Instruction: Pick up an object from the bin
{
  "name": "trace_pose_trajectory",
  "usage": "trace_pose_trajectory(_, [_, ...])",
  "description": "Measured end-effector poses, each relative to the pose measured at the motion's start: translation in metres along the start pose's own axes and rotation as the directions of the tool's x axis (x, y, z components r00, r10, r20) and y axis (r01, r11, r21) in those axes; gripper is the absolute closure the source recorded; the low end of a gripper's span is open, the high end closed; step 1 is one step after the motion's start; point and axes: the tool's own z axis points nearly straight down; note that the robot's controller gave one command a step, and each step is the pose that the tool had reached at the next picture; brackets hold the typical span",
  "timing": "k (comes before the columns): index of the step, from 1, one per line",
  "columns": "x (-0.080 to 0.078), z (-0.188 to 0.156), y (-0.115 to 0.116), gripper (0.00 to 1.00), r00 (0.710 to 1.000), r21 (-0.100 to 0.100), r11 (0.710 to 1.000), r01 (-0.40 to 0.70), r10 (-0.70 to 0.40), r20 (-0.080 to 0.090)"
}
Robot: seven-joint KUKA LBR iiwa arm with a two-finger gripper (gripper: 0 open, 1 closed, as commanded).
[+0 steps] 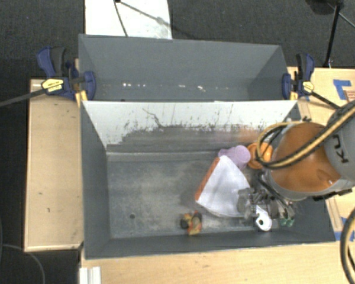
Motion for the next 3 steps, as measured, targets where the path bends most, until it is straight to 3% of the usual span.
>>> trace_pose_trajectory(3, [0.001, -0.019, 0.0, 1.0, 1.0, 0.0, 1.0, 0.001, -0.001, -0.004])
